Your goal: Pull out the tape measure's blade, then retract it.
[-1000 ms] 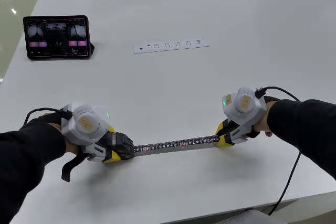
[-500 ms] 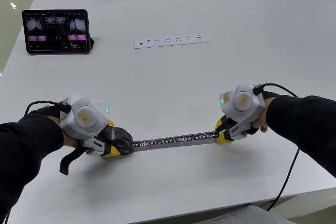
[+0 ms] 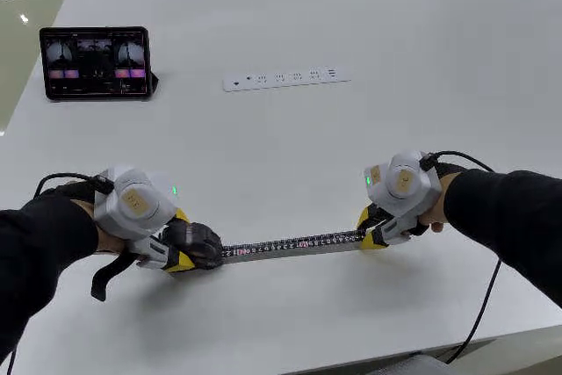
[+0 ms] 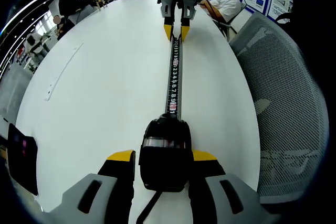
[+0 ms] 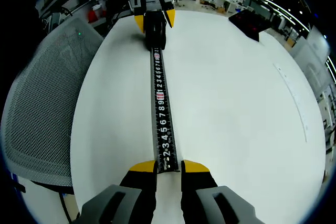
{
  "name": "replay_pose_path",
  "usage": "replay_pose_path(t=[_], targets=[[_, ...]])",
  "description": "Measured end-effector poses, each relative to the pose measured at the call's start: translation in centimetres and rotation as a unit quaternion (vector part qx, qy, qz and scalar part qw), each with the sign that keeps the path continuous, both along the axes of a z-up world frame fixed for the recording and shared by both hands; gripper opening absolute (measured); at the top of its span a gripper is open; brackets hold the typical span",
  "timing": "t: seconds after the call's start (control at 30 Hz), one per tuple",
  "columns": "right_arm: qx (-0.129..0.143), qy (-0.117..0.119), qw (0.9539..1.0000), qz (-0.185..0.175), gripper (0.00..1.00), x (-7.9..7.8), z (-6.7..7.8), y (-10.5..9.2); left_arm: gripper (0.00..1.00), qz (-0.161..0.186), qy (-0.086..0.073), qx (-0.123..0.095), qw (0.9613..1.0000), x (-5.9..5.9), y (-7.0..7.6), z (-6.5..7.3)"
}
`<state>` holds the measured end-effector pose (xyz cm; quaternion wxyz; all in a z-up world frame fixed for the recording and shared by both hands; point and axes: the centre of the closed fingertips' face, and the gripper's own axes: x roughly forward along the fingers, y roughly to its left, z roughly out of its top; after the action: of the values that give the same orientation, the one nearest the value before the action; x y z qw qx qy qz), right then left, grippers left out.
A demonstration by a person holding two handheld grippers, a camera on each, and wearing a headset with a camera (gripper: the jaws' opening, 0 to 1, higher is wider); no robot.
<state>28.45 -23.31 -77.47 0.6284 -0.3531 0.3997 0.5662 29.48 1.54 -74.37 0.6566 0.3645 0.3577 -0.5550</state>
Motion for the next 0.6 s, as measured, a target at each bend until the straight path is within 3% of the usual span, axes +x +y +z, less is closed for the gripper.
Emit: replay_pose_path(t=[0.17,0.37,0.6], targets=[[-0.002,-0.008,0.9999,0.010,0.16,0.1,0.4,0.1,0.44,0.004,-0.010,0.006,0.9999,0.4,0.5,0.6],[-0.001,-0.011,0.9999,0.005,0.20,-0.1,0.7,-0.3,0.48,0.011,-0.003,-0.005,0.9999,0.3,0.7,0.8],[0.005,-0.004,0.9998,-0.018,0.31,-0.5,0.6,-1.3,0.54,0.027,0.011,-0.016,0.9994,0.1,1.0,0.7]])
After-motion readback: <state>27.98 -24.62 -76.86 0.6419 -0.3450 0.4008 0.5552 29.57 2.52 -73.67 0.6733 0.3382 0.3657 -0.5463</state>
